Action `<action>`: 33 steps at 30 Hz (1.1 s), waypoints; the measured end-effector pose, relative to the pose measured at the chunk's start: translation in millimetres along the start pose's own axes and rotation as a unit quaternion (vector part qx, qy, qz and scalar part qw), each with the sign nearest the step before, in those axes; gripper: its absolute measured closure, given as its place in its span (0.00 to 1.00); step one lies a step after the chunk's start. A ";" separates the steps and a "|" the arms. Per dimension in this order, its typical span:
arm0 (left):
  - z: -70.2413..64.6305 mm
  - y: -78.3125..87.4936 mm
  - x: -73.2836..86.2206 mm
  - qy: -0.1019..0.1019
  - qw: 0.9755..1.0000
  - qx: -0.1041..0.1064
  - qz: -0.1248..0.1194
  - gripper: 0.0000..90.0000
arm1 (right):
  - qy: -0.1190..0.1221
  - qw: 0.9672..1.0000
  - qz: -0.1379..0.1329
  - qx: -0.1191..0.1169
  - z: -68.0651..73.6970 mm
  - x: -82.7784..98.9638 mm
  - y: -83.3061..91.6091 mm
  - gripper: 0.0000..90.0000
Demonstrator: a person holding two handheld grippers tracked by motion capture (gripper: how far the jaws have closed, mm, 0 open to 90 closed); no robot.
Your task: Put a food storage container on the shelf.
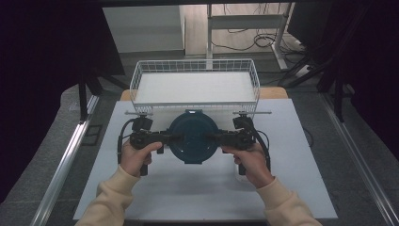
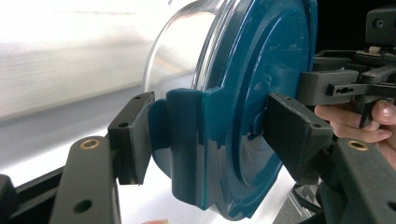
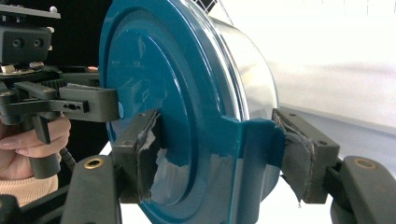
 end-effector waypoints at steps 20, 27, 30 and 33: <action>-7.0 -5.3 -43.6 -0.004 1.000 0.007 -0.012 0.40 | 0.011 1.000 -0.008 0.000 3.0 -43.5 1.8 0.39; -7.5 -6.8 -59.7 -0.006 1.000 0.005 -0.014 0.40 | 0.008 1.000 -0.007 -0.002 2.4 -58.8 -1.4 0.39; -8.7 -6.5 -67.8 -0.007 1.000 0.005 -0.016 0.40 | 0.009 1.000 -0.006 -0.003 3.7 -66.0 -2.1 0.39; -9.5 -6.3 -74.9 -0.008 1.000 0.004 -0.019 0.40 | 0.011 1.000 -0.004 -0.004 5.0 -74.9 -3.2 0.39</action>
Point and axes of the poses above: each handheld gripper's, and its own axes: y roughly backward along the jaws, x roughly out of its underside, z roughly to its left, the point moved 8 cm from there along -y, roughly forward along the jaws, and after that the axes turned 12 degrees about -z, right-handed, at the moved point
